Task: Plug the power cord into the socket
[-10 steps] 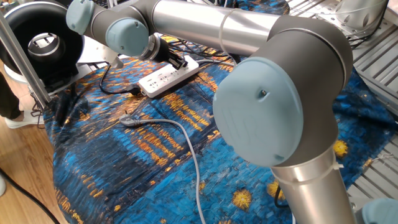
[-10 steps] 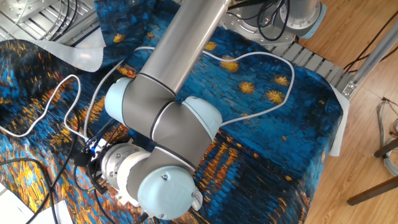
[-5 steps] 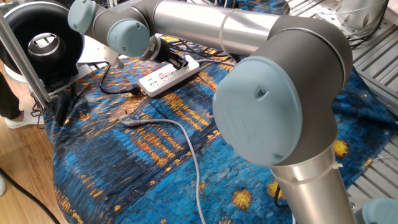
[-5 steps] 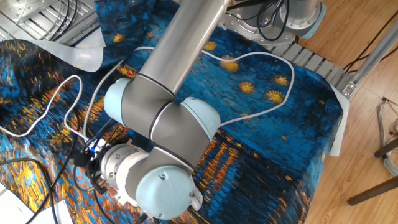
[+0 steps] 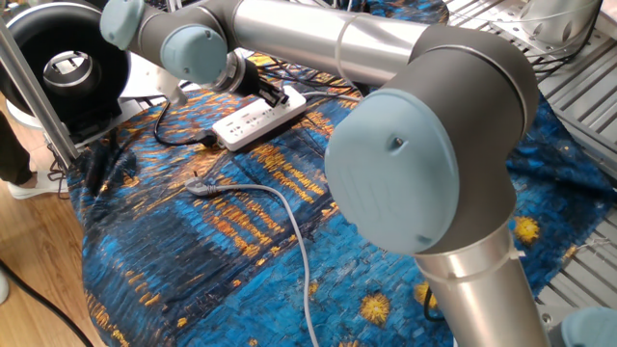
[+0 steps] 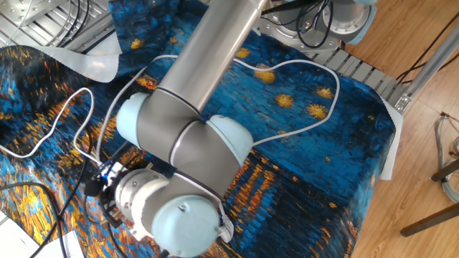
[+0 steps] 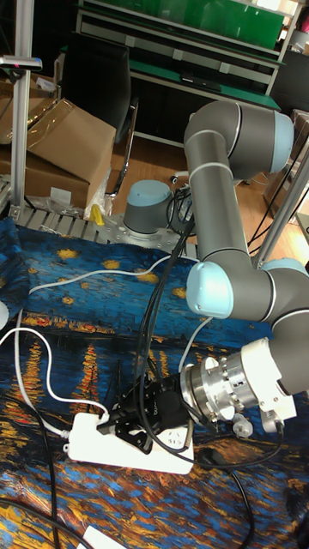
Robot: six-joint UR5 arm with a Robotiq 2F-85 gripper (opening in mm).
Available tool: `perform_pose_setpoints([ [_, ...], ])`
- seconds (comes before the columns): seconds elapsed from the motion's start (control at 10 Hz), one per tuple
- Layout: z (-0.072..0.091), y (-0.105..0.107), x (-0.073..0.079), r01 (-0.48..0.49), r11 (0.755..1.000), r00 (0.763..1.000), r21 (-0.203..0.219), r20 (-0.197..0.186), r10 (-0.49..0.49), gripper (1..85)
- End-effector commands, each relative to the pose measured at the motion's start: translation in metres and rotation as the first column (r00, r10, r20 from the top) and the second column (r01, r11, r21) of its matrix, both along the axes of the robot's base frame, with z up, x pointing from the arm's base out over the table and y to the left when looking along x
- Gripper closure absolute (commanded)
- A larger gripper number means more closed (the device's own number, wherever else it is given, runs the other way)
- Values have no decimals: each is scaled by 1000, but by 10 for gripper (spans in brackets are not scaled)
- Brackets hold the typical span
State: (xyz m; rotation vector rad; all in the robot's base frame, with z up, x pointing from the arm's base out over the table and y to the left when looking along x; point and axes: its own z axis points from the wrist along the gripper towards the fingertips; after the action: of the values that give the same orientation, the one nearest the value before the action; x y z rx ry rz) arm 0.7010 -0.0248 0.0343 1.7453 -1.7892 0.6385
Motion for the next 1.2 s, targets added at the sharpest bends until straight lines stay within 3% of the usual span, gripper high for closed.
perform_pose_setpoints([
  [0.0,20,6,-7,6,997,998,-77,-59,-11,843],
  [0.2,17,2,1,-25,998,996,-59,-85,20,843],
  [0.8,5,6,0,-4,1000,997,-27,-71,2,843],
  [1.1,-8,8,-2,4,999,998,33,-57,-2,843],
])
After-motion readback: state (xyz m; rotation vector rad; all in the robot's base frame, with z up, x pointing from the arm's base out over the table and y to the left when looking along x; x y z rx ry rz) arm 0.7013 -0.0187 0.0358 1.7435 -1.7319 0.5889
